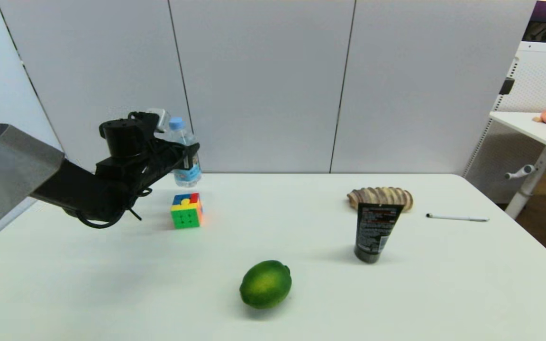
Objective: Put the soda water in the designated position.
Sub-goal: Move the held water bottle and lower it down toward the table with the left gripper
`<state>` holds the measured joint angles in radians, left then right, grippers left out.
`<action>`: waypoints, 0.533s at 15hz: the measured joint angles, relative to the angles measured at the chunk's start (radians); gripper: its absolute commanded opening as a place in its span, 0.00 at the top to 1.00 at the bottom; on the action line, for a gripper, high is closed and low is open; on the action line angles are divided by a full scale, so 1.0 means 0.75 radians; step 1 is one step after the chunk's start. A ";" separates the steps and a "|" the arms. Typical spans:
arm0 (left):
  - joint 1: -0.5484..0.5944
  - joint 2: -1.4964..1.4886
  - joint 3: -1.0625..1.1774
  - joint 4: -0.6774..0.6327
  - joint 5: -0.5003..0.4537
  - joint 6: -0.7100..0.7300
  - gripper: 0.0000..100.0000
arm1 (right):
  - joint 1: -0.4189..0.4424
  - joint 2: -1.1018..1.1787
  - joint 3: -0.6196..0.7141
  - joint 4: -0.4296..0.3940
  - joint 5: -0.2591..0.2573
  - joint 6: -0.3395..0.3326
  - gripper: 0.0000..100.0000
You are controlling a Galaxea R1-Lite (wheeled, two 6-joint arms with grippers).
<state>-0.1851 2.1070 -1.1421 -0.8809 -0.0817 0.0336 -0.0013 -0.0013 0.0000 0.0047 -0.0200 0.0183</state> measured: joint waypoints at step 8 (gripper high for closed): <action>-0.027 0.105 -0.058 -0.011 0.001 -0.040 1.00 | 0.000 0.000 0.000 0.000 0.001 0.000 0.00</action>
<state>-0.2053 2.1860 -1.1853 -0.8889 -0.0809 0.0038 -0.0013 -0.0013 0.0000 0.0047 -0.0196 0.0183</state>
